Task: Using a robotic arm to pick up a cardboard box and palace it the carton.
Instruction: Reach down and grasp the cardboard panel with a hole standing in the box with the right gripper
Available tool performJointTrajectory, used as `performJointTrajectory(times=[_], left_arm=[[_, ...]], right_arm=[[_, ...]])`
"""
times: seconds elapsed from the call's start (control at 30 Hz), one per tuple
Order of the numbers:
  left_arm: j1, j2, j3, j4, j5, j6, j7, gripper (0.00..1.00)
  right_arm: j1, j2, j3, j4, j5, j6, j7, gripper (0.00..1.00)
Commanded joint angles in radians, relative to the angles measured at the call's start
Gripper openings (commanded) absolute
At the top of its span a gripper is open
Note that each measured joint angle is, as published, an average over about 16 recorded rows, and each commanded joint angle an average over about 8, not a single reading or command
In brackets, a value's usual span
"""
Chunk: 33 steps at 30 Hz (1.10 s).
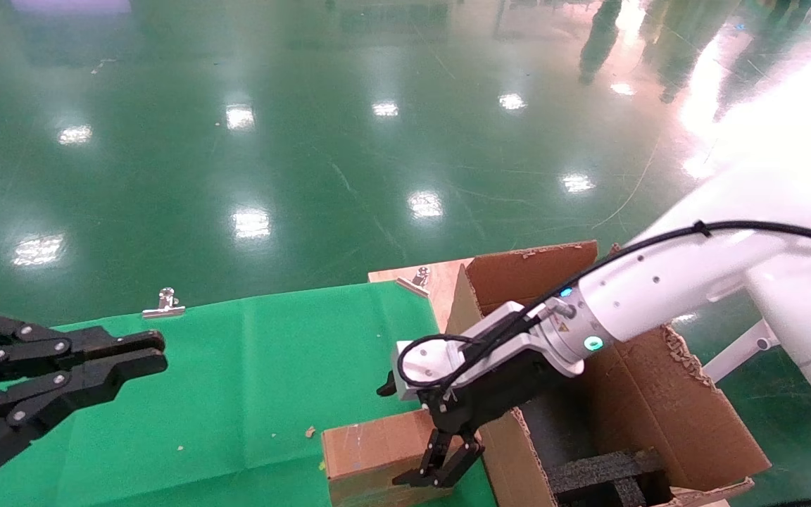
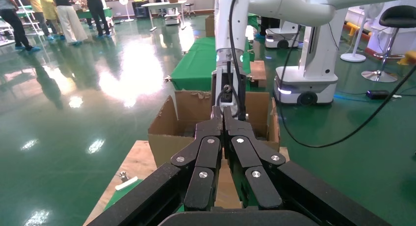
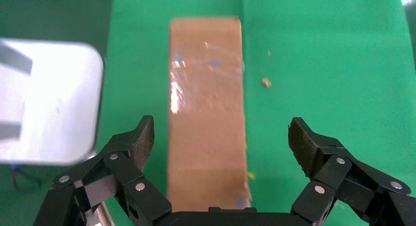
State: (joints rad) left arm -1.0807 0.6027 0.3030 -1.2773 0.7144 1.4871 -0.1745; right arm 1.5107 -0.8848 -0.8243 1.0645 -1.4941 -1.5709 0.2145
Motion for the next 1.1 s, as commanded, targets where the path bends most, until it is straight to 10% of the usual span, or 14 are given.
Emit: performJointTrajectory(times=[0.03,0.13,0.4,0.7,1.1], left_arm=[[0.000,0.000,0.000,0.000,0.000,0.000,0.000,0.00],[0.000,0.000,0.000,0.000,0.000,0.000,0.000,0.06],[0.000,0.000,0.000,0.000,0.000,0.000,0.000,1.00],[0.000,0.000,0.000,0.000,0.001,0.000,0.000,1.00],[0.000,0.000,0.000,0.000,0.000,0.000,0.000,1.00]], right_arm=[[0.025,-0.014,-0.023,0.003,-0.030,-0.004,0.003,1.00],[0.055,-0.038,-0.065,-0.001,-0.056,-0.008,0.009,1.00],[0.101,-0.088,-0.161,-0.025,-0.088,-0.013,-0.002,1.00],[0.111,-0.096,-0.179,-0.030,-0.095,-0.016,-0.005,0.00],[0.101,-0.088,-0.163,-0.026,-0.087,-0.014,-0.002,0.00]])
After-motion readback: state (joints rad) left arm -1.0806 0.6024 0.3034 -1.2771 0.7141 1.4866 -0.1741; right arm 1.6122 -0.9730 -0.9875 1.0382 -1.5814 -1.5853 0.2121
